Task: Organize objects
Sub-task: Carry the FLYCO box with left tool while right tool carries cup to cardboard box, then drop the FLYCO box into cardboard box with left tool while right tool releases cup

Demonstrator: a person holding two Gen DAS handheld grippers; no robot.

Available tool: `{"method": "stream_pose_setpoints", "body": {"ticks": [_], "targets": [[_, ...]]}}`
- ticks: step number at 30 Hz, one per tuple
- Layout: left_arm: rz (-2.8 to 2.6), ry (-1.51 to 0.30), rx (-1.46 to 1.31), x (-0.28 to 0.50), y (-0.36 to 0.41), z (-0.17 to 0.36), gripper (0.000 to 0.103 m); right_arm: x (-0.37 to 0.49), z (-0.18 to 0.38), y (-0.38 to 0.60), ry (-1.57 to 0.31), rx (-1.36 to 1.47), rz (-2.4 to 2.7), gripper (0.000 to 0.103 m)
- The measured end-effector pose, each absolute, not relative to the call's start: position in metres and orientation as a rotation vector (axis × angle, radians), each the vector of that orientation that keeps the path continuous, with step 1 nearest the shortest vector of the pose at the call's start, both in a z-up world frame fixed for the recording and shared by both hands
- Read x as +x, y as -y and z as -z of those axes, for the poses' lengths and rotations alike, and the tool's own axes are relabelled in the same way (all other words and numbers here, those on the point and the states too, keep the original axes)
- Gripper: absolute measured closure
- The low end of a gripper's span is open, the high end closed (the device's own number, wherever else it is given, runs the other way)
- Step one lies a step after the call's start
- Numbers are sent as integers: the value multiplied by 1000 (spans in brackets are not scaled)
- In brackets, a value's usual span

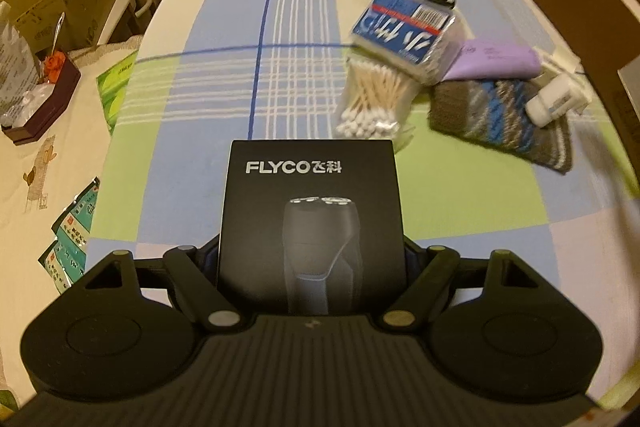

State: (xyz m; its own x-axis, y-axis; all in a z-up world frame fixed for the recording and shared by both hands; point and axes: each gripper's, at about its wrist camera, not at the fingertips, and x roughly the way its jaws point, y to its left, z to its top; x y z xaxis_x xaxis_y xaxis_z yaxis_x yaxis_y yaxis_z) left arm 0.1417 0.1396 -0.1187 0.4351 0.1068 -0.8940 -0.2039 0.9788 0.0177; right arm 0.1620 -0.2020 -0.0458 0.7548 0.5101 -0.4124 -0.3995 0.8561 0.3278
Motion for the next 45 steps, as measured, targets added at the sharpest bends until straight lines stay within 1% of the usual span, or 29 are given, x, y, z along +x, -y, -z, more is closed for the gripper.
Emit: {"method": "stream_pose_setpoints", "body": {"ticks": [6,11,19,26,34,45], "targets": [[-133,-1041,-98,143,-119,83,27,161,25,235,-475,253,-475,75],[-48,-982,-88,156,-83,49,27,169,10,268,-450,264,-446,75],[103,-905,-54,196,0,14,27,189,-4,327,-414,256,-374,75],[225,-835,-47,234,84,-9,27,217,-3,373,-406,218,-334,75],[283,-826,-29,282,172,-11,27,250,11,404,-455,187,-338,75],[201,-933,-5,324,224,31,27,283,33,416,-549,146,-390,75]]}}
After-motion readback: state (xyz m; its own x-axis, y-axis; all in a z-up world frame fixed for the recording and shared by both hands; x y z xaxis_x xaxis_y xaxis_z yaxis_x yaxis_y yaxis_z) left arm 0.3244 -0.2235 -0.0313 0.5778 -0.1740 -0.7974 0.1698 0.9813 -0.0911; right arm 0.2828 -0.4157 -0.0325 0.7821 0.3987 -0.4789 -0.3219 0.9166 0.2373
